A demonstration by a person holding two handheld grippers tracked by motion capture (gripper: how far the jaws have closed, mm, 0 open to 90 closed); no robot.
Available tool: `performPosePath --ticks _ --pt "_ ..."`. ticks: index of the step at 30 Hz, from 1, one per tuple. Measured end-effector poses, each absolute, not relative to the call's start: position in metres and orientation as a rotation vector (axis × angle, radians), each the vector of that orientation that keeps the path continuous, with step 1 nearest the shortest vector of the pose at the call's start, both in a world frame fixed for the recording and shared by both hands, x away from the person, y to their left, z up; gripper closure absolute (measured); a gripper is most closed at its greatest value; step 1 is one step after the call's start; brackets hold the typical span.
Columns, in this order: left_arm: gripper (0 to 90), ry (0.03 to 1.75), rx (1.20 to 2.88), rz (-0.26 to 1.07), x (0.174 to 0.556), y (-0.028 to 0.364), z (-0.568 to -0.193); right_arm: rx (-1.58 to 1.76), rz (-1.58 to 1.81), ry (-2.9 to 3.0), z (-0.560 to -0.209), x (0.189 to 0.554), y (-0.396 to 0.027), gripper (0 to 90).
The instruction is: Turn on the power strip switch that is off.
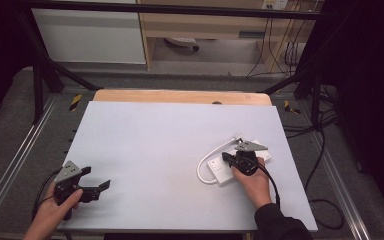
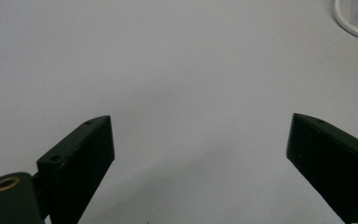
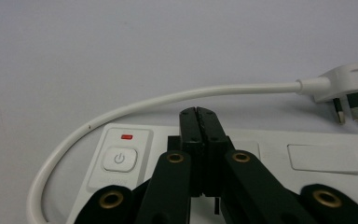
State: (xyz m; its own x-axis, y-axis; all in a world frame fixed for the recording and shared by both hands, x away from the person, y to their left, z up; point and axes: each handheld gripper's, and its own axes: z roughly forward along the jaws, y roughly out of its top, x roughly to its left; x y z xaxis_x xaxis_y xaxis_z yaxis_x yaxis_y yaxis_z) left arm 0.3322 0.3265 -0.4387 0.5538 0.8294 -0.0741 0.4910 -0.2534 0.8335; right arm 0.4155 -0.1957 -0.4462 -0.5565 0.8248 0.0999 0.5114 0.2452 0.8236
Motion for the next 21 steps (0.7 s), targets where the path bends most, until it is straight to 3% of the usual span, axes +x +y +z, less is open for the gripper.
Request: performPosePath --ticks 21 --pt "7.8 1.071 1.909 0.485 0.3319 0.3273 -0.4385 1.24 1.237 2.167 -0.446 0.4162 -0.1972 90.0"
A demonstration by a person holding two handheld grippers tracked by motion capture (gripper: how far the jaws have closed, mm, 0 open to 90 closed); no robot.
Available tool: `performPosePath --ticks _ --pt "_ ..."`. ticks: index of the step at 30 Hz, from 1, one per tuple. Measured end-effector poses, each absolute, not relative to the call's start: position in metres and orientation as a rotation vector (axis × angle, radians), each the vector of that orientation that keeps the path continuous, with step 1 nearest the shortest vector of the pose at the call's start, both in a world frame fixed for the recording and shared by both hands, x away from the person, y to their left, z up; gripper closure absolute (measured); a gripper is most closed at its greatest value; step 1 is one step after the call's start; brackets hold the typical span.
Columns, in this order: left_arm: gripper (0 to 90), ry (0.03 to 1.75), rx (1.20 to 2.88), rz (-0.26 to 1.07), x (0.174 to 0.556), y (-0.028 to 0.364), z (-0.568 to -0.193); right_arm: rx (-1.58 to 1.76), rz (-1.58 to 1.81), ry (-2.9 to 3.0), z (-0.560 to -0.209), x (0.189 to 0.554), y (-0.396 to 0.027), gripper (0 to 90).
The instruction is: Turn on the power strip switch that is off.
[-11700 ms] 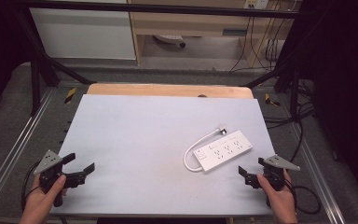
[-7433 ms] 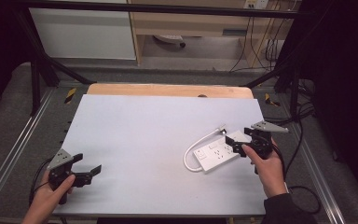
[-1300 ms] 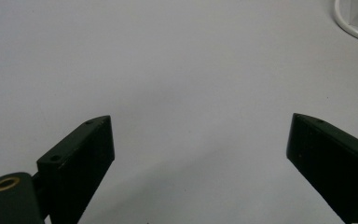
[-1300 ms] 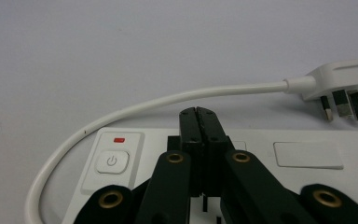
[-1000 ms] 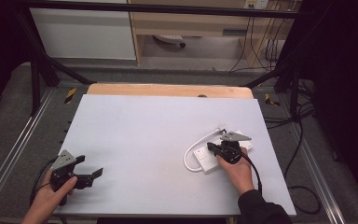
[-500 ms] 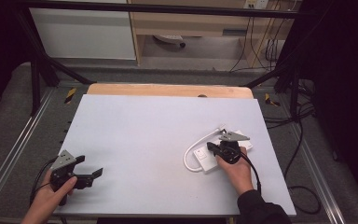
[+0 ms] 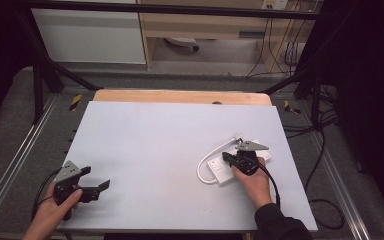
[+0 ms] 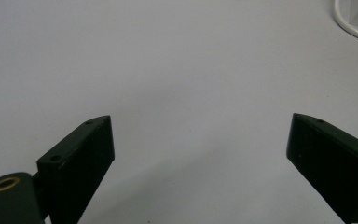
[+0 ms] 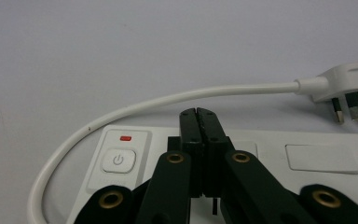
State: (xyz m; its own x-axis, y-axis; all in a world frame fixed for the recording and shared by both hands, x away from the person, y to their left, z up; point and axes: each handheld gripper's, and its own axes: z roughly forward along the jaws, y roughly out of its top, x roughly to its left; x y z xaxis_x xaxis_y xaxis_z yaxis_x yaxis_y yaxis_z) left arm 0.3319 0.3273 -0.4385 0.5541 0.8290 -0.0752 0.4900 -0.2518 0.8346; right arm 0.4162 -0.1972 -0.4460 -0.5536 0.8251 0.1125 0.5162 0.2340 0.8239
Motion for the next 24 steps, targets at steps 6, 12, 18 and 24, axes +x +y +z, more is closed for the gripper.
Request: performPosePath --ticks 6,12,18,24 --pt "7.8 1.071 1.912 0.485 0.3319 0.3275 -0.4387 1.24 1.257 2.157 -0.4447 0.4162 -0.1981 90.0" --pt "7.8 1.071 1.912 0.484 0.3319 0.3275 -0.4387 1.246 1.264 2.15 -0.444 0.4161 -0.1986 90.0" --pt "7.8 1.071 1.914 0.484 0.3319 0.3276 -0.4388 1.243 1.281 2.137 -0.443 0.4163 -0.1993 90.0" --pt "7.8 1.071 1.914 0.483 0.3319 0.3276 -0.4388 1.253 1.297 2.128 -0.4423 0.4164 -0.2002 89.5"
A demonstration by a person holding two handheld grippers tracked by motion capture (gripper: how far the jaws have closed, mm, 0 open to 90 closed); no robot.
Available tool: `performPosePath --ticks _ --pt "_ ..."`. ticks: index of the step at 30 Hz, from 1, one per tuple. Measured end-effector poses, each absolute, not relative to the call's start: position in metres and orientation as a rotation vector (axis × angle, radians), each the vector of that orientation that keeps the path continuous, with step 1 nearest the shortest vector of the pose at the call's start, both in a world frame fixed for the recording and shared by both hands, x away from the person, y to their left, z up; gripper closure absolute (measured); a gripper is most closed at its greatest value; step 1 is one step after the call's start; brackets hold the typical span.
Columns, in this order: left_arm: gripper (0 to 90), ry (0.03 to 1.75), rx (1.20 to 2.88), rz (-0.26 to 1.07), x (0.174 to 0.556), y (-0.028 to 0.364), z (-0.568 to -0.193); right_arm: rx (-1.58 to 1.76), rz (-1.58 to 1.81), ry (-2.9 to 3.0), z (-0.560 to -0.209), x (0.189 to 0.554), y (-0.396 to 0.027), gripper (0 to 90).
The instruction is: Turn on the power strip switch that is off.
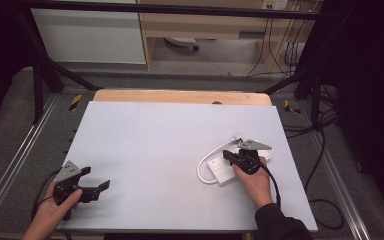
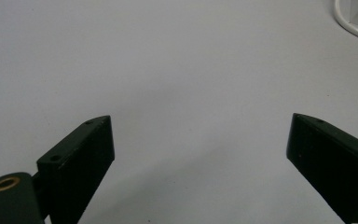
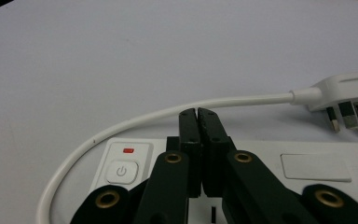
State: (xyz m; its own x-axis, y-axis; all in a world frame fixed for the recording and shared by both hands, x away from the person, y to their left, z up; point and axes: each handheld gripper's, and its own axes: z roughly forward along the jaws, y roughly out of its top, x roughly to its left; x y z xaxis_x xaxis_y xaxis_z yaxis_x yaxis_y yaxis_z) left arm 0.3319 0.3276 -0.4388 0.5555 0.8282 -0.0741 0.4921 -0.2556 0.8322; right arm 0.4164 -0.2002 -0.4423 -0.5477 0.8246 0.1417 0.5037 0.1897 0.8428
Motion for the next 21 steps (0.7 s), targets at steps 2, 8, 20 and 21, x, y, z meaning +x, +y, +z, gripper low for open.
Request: performPosePath --ticks 2,8,20,21 --pt "7.8 1.071 1.914 0.483 0.3319 0.3276 -0.4388 1.253 1.302 2.125 -0.4418 0.4164 -0.2004 89.0" --pt "7.8 1.071 1.914 0.483 0.3319 0.3277 -0.4389 1.258 1.317 2.115 -0.4407 0.4163 -0.2013 86.8" --pt "7.8 1.071 1.918 0.482 0.3317 0.3277 -0.4392 1.284 1.351 2.078 -0.4372 0.4158 -0.2038 80.0" --pt "7.8 1.071 1.918 0.482 0.3317 0.3277 -0.4392 1.278 1.355 2.073 -0.4365 0.4158 -0.2041 79.3"
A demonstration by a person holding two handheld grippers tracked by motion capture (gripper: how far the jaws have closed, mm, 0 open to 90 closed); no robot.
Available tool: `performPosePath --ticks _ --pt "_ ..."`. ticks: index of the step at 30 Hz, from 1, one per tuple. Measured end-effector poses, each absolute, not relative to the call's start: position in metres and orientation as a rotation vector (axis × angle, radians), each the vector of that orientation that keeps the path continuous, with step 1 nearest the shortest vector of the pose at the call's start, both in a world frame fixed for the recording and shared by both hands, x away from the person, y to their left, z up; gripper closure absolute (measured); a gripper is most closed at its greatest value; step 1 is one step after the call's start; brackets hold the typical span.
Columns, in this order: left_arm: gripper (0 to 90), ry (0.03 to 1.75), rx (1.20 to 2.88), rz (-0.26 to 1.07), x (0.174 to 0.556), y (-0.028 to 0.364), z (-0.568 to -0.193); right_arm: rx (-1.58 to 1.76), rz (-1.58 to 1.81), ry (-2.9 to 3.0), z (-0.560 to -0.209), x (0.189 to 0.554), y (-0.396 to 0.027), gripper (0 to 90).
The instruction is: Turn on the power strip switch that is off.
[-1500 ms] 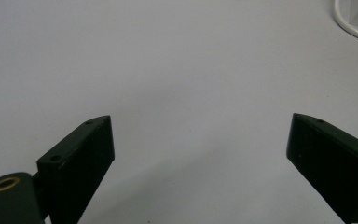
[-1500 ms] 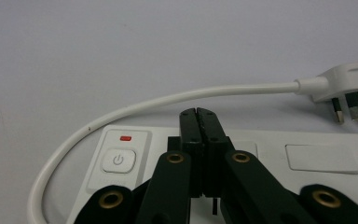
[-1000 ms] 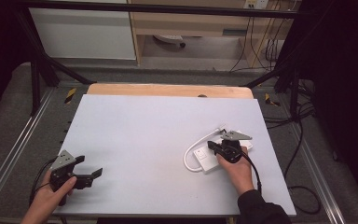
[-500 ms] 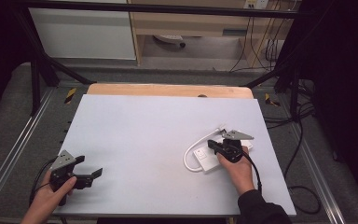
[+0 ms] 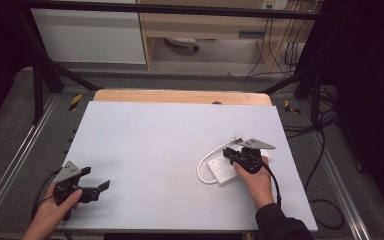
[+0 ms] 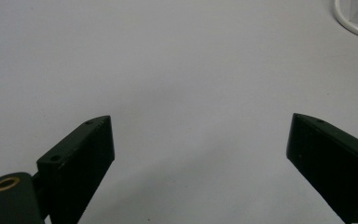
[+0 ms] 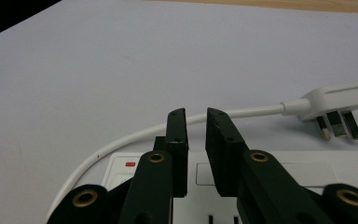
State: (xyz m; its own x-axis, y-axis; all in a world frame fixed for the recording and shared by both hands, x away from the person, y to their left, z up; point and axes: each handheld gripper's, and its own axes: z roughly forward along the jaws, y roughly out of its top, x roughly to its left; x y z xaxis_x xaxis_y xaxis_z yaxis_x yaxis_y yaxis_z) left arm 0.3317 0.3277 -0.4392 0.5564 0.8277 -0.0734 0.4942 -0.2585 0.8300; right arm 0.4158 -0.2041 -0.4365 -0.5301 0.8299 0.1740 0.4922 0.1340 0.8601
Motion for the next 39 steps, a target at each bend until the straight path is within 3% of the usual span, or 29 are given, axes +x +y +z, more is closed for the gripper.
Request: performPosePath --ticks 10,19,32,39 --pt "7.8 1.07 1.922 0.479 0.332 0.328 -0.44 1.281 1.388 2.048 -0.432 0.415 -0.206 68.0" --pt "7.8 1.073 1.92 0.477 0.331 0.328 -0.44 1.295 1.397 2.025 -0.425 0.414 -0.207 49.6" --pt "7.8 1.074 1.921 0.476 0.331 0.328 -0.44 1.311 1.423 1.997 -0.417 0.414 -0.21 32.3" --pt "7.8 1.075 1.923 0.476 0.331 0.328 -0.44 1.333 1.398 1.966 -0.41 0.413 -0.211 12.8"
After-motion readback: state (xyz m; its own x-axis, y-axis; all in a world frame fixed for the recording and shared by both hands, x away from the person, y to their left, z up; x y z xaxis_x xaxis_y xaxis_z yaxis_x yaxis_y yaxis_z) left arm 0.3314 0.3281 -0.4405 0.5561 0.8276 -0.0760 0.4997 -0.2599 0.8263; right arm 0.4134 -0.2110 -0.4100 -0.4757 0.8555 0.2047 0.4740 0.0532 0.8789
